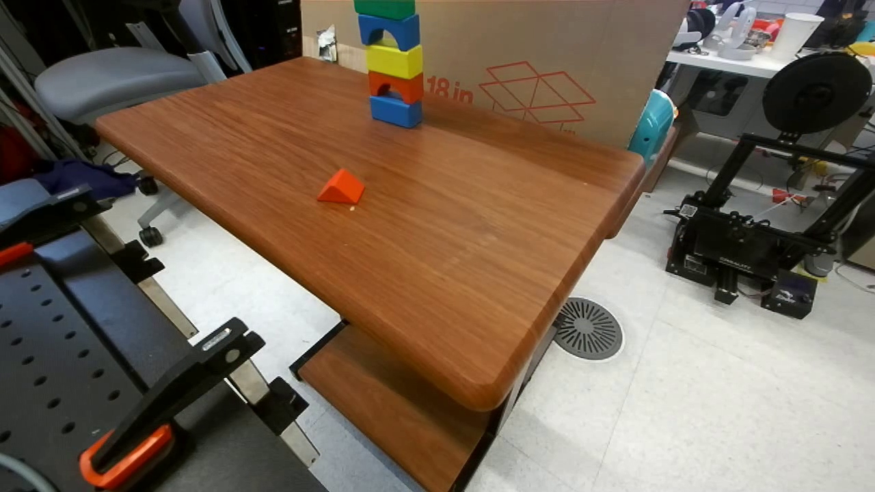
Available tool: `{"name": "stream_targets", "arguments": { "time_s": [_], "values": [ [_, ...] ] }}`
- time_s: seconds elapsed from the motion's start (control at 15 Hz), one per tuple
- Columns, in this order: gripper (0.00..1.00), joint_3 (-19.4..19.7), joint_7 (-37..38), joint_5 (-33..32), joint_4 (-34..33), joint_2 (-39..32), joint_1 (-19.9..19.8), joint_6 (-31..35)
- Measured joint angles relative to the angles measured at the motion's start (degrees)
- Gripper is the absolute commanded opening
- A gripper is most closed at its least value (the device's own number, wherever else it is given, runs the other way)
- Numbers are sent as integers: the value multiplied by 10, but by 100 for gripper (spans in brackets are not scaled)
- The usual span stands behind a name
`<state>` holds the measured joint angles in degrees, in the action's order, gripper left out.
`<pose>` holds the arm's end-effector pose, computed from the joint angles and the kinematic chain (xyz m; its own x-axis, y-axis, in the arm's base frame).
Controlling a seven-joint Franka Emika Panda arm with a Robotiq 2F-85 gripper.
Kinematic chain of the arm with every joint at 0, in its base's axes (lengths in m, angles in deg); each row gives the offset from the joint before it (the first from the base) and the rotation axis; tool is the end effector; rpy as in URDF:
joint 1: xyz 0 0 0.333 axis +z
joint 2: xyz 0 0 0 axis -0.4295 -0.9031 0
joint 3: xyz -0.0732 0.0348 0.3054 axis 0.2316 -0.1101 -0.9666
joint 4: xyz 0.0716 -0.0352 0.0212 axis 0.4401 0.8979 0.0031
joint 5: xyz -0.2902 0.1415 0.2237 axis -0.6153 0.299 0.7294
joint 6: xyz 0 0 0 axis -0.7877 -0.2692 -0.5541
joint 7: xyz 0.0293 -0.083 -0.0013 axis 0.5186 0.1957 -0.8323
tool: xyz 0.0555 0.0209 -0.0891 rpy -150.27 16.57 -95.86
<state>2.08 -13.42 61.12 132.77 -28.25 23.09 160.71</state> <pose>0.6394 -0.0525 0.4306 0.8830 -0.4312 0.1856 -0.4062 -0.9000 -0.1584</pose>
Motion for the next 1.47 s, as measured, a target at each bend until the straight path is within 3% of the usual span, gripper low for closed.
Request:
{"name": "stream_targets", "arguments": {
  "time_s": [0.53,1.47],
  "values": [
    [11,-7,-59,-40,-38,-58,12,-80],
    [11,-8,-98,-72,-70,-87,30,-84]
  ]
}}
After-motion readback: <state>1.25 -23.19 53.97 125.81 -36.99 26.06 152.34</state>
